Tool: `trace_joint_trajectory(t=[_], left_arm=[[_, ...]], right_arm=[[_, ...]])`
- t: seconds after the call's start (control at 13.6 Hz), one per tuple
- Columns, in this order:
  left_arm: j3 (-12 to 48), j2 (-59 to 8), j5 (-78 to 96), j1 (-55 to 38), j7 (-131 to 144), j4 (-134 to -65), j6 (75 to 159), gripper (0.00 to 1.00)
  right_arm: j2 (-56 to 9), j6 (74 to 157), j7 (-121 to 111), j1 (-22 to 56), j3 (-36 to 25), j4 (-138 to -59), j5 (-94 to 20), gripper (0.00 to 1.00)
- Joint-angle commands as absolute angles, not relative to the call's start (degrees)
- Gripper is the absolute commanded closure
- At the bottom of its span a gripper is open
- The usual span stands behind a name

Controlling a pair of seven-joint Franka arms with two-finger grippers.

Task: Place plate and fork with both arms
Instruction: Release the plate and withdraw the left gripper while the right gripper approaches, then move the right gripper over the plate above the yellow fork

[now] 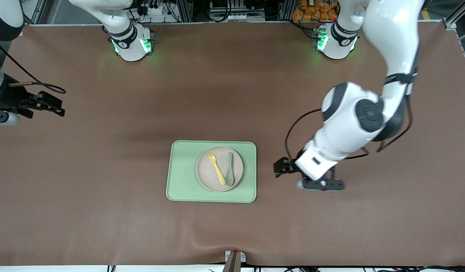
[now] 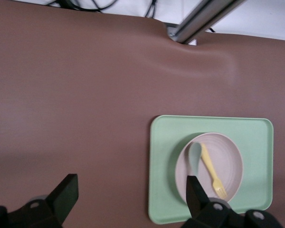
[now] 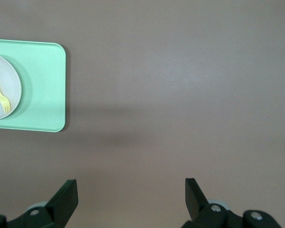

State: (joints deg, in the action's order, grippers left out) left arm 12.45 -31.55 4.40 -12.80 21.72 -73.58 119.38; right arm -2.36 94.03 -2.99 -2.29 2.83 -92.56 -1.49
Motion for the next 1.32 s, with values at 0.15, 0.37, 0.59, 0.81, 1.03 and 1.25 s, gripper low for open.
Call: trace_joint_trajectory(t=[0.15,0.37,0.59,0.81,1.03,1.25], left_arm=[[12.83,-19.63,-0.62,-5.47,17.33,-75.76,103.31,0.0],[13.01,-14.69,-0.35,-1.15,15.39,-75.85,94.95,0.0],[13.01,-10.56,0.09,3.15,12.05,-75.85,89.14,0.0],[12.92,-6.34,0.09,6.67,9.5,-76.38,83.85,0.0],[8.74,-3.01,0.0,6.69,5.4,-78.39,81.92,0.0],[0.62,0.17,0.26,0.54,-0.87,-82.52,81.91,0.0]], right_arm=[[-9.22,98.67,-3.43,4.21,2.72,-88.15,-4.03,0.0],[-15.01,103.34,-3.6,9.12,2.72,-87.72,-7.12,0.0],[-21.16,111.34,-4.48,13.61,2.72,-87.71,-7.29,0.0],[-27.05,116.61,-3.7,18.17,2.72,-87.71,-7.3,0.0],[-32.41,124.17,-1.5,20.82,2.72,-86.84,-7.03,0.0],[-38.39,125.94,1.65,24.07,2.55,-81.31,-6.42,0.0]])
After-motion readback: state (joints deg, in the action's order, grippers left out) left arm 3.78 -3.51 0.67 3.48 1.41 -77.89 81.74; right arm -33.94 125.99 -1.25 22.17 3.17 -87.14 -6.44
